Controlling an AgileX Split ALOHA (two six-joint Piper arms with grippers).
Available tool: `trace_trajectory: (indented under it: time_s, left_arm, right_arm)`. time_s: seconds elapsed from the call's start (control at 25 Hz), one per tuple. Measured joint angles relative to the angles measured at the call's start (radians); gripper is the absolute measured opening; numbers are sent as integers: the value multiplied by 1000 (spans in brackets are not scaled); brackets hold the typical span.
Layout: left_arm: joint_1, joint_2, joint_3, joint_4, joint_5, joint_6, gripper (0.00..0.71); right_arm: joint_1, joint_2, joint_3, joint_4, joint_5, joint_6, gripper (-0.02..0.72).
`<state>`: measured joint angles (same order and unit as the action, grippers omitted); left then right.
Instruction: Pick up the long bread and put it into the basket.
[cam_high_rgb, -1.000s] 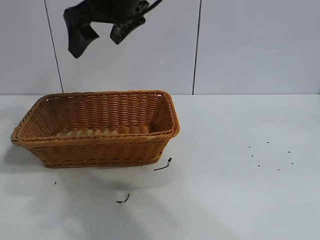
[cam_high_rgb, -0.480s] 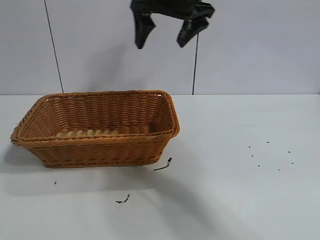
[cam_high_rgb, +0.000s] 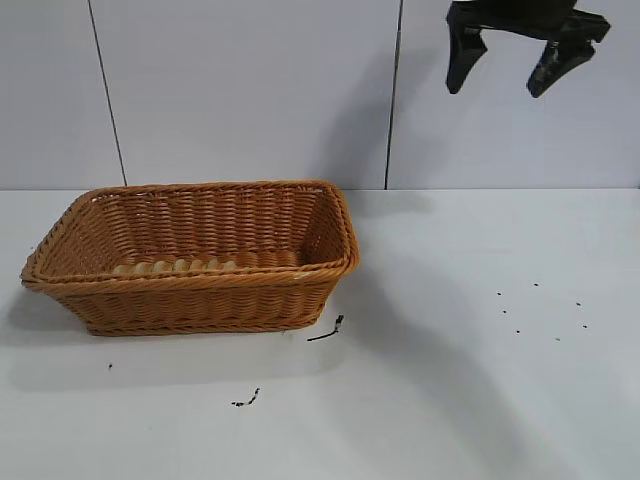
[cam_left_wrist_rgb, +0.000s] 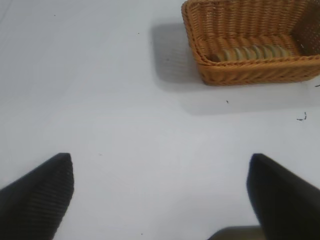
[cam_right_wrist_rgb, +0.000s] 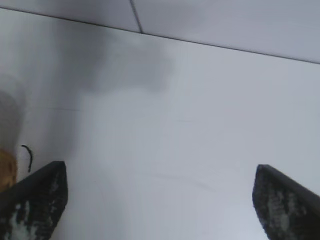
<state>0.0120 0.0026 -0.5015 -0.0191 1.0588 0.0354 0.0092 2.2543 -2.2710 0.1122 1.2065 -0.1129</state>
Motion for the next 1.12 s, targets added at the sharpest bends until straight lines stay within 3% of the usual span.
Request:
trace_trajectory:
  time_s: [0.44, 1.12]
  left_arm:
    - [0, 0, 0, 0, 0, 0, 693]
    - [0, 0, 0, 0, 0, 0, 693]
  right_arm:
    - [0, -149, 111, -8, 1, 26, 690]
    - [0, -1063, 1149, -43, 2, 26, 690]
